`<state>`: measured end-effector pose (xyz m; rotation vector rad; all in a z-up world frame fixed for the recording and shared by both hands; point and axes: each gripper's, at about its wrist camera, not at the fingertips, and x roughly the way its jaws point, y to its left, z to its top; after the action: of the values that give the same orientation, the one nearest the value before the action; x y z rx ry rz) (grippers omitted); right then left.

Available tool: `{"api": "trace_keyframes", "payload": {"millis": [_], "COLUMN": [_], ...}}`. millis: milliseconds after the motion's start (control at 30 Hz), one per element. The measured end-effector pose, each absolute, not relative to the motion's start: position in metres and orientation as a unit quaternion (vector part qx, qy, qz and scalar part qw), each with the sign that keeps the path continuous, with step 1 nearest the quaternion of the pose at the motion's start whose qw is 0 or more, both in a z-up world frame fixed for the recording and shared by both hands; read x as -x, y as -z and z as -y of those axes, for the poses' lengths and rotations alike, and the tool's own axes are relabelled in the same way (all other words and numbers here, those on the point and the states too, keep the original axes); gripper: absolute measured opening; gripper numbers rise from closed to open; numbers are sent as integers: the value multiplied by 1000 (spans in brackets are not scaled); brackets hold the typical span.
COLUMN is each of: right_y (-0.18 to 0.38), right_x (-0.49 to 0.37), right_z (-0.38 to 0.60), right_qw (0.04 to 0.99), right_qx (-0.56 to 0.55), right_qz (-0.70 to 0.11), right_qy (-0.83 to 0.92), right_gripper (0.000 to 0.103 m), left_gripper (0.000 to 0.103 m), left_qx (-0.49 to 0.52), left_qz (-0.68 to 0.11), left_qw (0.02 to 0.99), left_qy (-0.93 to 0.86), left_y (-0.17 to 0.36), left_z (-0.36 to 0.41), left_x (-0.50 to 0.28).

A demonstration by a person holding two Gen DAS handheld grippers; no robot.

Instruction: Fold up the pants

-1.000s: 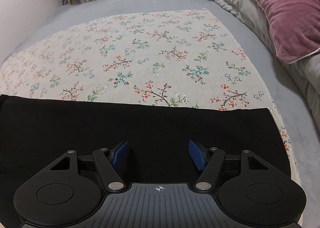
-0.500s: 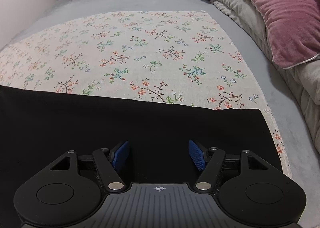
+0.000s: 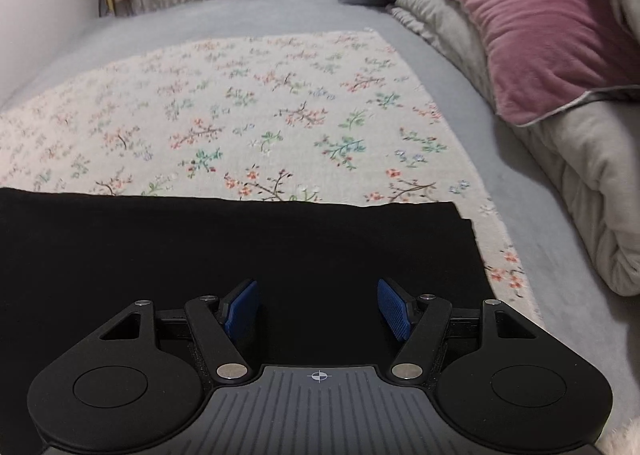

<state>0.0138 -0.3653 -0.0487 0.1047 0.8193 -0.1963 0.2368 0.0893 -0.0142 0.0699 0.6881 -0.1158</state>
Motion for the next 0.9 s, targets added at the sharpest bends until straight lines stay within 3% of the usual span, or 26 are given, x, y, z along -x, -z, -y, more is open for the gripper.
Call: {"api": "trace_keyframes", "payload": {"millis": [33,267,533,633,733,800,900], "right_y": [48,33,66,64,64,66,63], "right_x": [-10,26,45,53,60,63,71], "right_z": [366,367,316,332,361,381,399], "right_qw": [912,929,902,904,903,898,892], "right_qx": [-49,-40,83,62,49,43,35], "right_qz": [-397,-360,-424,-424,-423,-424,-414], "right_qy": [97,79,3,10,59,111,177], "right_gripper": [65,65,65,65,70,77,78], "left_gripper": [65,65,65,67,75,76,74], "left_qx": [-34,-29,-125,-178,-168,-151,-146], "left_qz": [-331,-335,-358,-359,-369,-382,-387], "left_qw": [942,939,907,899,900,899,901], "left_qy": [50,74,181,177,162,149,128], "left_y": [10,-10,28,46,47,45,41], "left_z": [-90,-92,-57,-60,-77,-89,-97], "left_x": [-234,-187,-75,-49,-46,-50,-55]}}
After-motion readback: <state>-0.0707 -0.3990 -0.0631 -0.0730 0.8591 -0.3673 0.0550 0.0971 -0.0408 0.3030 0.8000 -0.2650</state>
